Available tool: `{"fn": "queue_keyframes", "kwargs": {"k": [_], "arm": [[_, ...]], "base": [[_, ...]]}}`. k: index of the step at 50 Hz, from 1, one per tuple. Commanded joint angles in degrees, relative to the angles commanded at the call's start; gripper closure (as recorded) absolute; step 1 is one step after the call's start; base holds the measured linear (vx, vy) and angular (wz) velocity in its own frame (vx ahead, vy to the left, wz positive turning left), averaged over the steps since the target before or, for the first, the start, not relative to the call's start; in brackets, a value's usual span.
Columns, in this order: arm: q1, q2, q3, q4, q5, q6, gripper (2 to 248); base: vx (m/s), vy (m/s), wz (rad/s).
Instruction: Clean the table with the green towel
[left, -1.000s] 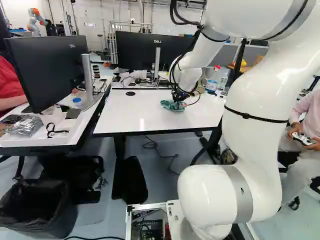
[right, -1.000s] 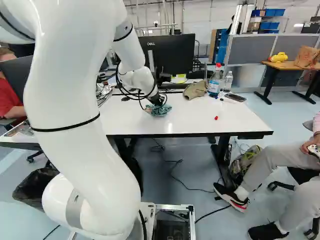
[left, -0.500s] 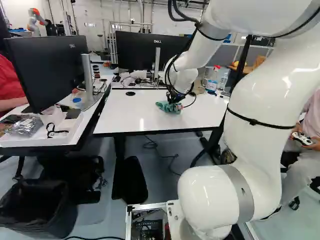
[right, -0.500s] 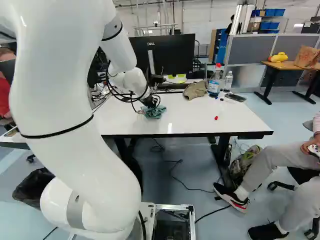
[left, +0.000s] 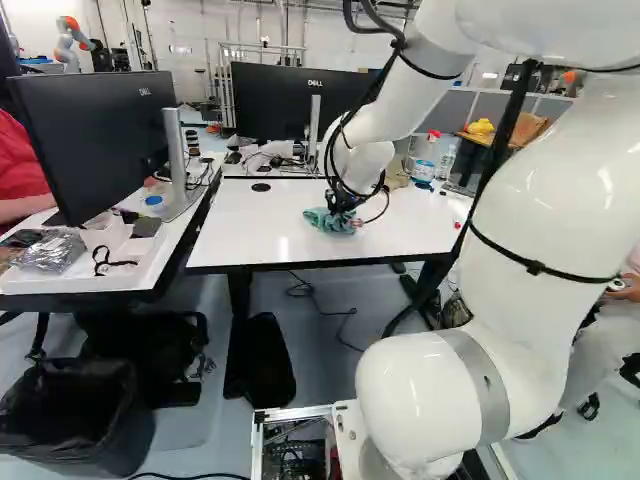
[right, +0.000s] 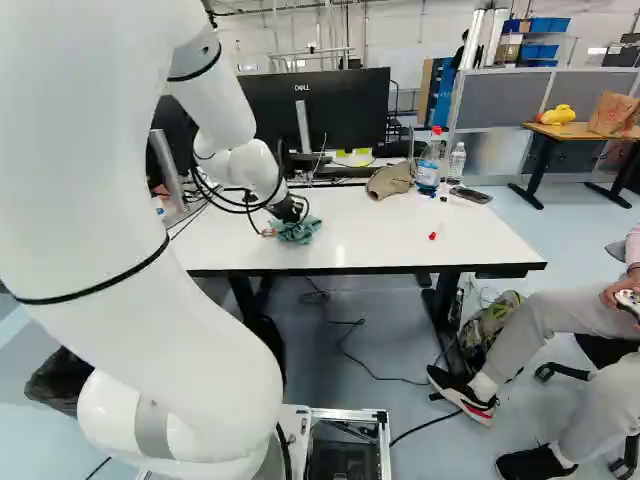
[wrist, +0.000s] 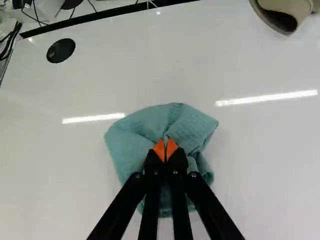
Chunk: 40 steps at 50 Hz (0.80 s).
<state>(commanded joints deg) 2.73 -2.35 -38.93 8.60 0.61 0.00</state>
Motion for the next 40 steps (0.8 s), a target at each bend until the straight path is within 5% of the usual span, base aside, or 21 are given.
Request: {"fn": "queue_keyframes", "kwargs": {"k": [26,40], "arm": [[1.08,4.03,2.21,0.00,0.00,0.00,225],[3.61,6.01,2.32,0.00,0.00,0.00,225]], "base": [[0.000,0.000,0.000],[0.000,0.000,0.000]]}}
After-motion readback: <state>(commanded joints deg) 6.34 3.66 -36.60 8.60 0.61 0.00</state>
